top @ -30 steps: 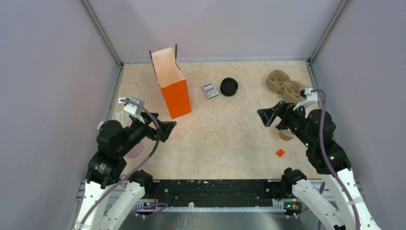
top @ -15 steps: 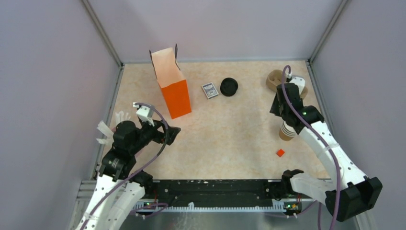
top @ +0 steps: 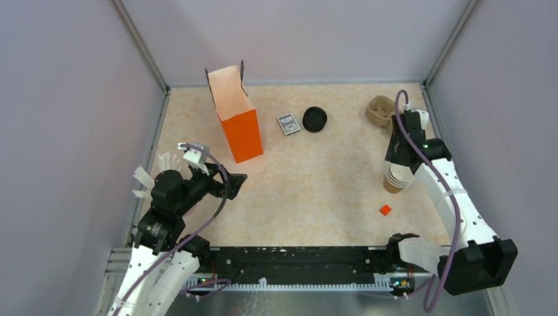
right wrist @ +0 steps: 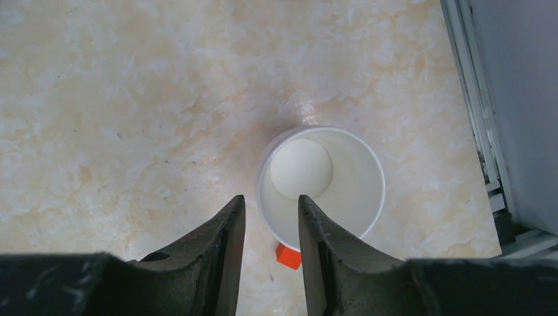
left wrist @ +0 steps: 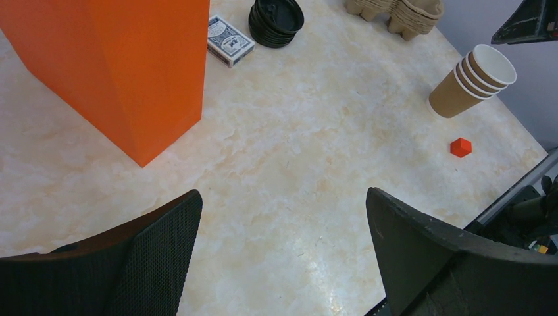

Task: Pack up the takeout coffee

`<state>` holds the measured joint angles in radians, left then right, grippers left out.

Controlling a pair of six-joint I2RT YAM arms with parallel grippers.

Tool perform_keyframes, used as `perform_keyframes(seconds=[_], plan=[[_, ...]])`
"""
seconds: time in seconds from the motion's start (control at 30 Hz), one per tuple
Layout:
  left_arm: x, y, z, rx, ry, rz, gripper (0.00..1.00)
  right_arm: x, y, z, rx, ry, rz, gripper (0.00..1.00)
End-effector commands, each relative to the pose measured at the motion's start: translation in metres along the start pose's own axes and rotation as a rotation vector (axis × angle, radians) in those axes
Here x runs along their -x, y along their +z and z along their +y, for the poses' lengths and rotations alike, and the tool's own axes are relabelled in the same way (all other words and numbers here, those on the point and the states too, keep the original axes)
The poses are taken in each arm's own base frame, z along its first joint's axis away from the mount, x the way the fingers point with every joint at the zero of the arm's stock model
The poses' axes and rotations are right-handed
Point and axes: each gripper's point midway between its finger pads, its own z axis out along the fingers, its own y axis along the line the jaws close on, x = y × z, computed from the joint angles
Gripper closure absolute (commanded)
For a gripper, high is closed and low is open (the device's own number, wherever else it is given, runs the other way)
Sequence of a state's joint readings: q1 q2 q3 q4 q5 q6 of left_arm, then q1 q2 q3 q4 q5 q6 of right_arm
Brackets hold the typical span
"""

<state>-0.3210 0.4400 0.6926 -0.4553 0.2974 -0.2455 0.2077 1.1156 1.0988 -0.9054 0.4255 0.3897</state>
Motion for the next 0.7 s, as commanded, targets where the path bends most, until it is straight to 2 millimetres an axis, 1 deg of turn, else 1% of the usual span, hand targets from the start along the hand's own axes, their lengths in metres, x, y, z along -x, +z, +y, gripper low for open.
perform_keyframes(seconds=[0.0, 0.1, 0.23, 0.33, 0.5, 0.6, 0.67], plan=[[0.009, 0.0, -0.002, -0.007, 0.008, -0.049, 0.01, 0.0, 0.01, 0.005, 0.057, -0.017, 0.023, 0.67], [0.009, 0.001, -0.002, -0.007, 0.008, -0.048, 0.01, 0.0, 0.013, 0.011, 0.081, -0.012, 0.015, 0.68], [0.008, 0.001, -0.002, -0.014, 0.005, -0.042, 0.01, -0.011, 0.019, 0.017, 0.115, -0.016, 0.041, 0.68], [0.007, 0.002, -0.002, -0.012, 0.004, -0.041, 0.01, -0.019, 0.025, 0.01, 0.07, -0.027, 0.053, 0.7], [0.007, 0.002, -0.002, -0.011, 0.0, -0.039, 0.01, -0.021, 0.028, 0.005, 0.047, -0.034, 0.043, 0.7], [0.006, 0.003, -0.003, -0.018, 0.001, -0.037, 0.01, -0.022, 0.029, 0.004, 0.044, -0.038, 0.042, 0.74], [0.005, 0.003, -0.003, -0.018, 0.0, -0.035, 0.01, -0.023, 0.029, 0.005, 0.047, -0.038, 0.042, 0.8]])
